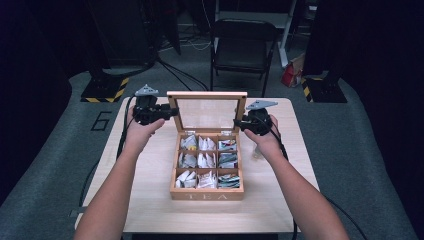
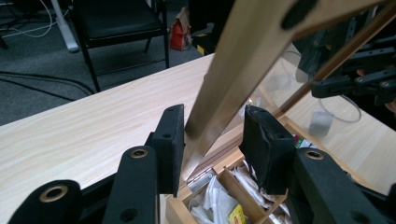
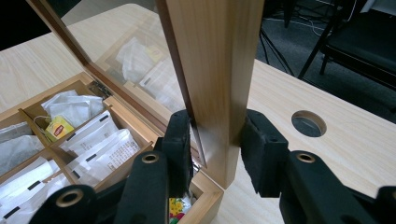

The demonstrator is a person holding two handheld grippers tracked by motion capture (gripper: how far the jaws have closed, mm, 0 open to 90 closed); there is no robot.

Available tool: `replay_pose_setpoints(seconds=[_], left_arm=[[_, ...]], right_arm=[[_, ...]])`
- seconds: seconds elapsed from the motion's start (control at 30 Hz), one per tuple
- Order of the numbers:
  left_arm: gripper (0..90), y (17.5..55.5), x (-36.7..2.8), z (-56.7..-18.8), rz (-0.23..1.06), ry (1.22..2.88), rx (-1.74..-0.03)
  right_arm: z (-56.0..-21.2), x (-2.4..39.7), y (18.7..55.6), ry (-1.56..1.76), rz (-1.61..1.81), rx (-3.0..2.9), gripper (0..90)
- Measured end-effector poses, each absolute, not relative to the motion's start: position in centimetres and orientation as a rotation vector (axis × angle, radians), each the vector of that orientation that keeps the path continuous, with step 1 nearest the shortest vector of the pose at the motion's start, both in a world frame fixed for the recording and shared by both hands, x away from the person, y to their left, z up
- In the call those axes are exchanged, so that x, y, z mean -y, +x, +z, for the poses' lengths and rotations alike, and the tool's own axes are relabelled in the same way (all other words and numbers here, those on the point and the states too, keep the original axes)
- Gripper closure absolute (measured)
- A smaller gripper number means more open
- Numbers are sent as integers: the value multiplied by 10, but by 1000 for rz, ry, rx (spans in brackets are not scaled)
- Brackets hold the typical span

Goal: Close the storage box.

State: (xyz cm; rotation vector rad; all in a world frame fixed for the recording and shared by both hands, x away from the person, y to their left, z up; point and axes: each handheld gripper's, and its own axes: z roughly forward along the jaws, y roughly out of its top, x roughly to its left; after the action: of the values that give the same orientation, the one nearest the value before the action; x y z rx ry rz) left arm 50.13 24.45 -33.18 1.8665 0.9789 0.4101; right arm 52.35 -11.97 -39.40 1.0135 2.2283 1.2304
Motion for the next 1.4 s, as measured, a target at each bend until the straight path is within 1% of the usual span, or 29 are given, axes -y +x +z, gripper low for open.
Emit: replay_pose_setpoints(seconds=[0.07, 0.17, 0.37, 0.57, 0.6, 0.83, 0.97, 1.4], left_arm=[[607, 501, -245, -331, 408, 1861, -974], [606, 500, -244, -331, 416, 1864, -973], [605, 497, -245, -333, 412, 1856, -973], [604, 493, -245, -333, 408, 1871, -964], [604, 492, -245, -333, 413, 1875, -961], [602, 485, -246, -336, 414, 1871, -955], [594, 477, -246, -339, 409, 1870, -948], [583, 455, -247, -348, 425, 1902, -914]], right_arm=[[-394, 120, 523, 1011, 1234, -2227, 634], [-395, 120, 521, 1017, 1239, -2225, 632], [-394, 121, 519, 1017, 1256, -2231, 569], [-388, 125, 513, 1014, 1274, -2241, 551], [-386, 126, 509, 1012, 1281, -2246, 527], [-381, 128, 499, 1021, 1272, -2251, 508], [-369, 130, 487, 992, 1286, -2235, 462], [-350, 133, 457, 906, 1323, -2231, 467]])
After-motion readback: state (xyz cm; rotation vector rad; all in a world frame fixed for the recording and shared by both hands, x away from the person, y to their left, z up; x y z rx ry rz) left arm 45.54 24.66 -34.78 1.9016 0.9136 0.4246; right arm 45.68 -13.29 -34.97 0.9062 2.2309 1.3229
